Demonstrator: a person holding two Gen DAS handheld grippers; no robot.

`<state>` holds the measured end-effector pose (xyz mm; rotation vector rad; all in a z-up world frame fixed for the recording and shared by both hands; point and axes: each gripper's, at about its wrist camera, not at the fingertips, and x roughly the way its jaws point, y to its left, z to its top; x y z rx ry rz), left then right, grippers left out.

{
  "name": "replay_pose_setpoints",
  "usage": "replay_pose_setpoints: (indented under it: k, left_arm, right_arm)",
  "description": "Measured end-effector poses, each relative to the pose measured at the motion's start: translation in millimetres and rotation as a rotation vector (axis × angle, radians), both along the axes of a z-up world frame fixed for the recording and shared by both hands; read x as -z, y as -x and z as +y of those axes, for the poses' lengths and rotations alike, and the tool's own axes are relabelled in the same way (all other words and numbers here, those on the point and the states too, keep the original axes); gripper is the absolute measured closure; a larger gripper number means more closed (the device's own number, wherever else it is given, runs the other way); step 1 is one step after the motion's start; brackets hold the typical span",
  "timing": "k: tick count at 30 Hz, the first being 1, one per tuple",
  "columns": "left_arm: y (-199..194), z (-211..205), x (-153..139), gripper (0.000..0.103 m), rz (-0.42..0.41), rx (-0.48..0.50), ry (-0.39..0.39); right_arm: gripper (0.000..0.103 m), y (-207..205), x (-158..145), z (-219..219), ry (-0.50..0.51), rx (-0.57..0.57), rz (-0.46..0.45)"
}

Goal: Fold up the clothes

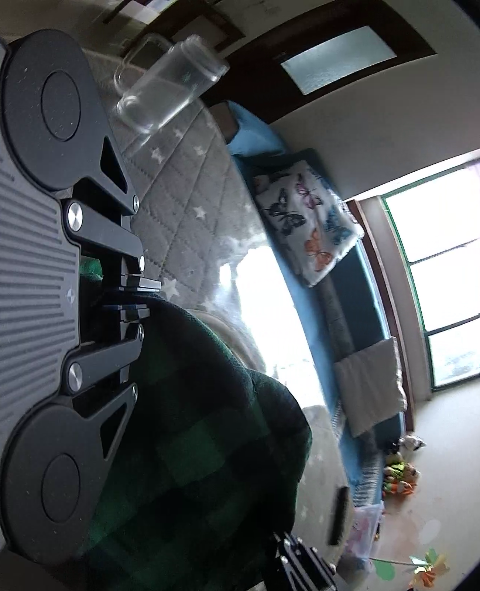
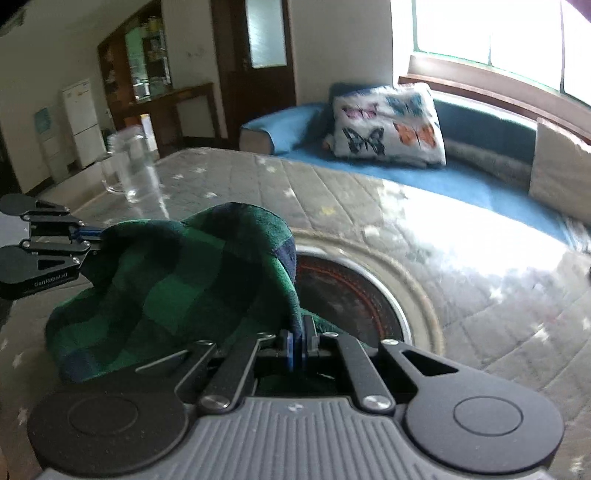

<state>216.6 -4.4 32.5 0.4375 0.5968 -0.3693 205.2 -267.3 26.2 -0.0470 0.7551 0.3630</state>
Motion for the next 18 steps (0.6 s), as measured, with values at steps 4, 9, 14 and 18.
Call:
replay_pose_setpoints:
  k: [4, 9, 14, 18]
  left_arm:
    - [-22, -1, 17, 0.093, 0.042, -0.03, 0.003]
    - [-36, -4, 30, 0.086, 0.07, -0.053, 0.004]
    - [-42, 4, 28, 0.062, 0.072, -0.09, 0.018]
    - [-46, 9, 27, 0.048, 0.072, -0.124, 0.029]
  right_arm:
    - [0.095, -14, 25, -4, -0.017, 0.04, 0.026]
    - [0.089, -21, 43, -8, -0.016, 0.083, 0.04]
    - [0.071, -22, 38, -21, -0.031, 0.131, 0.008]
    - [0.068, -6, 22, -36, -0.035, 0.182, -0.048]
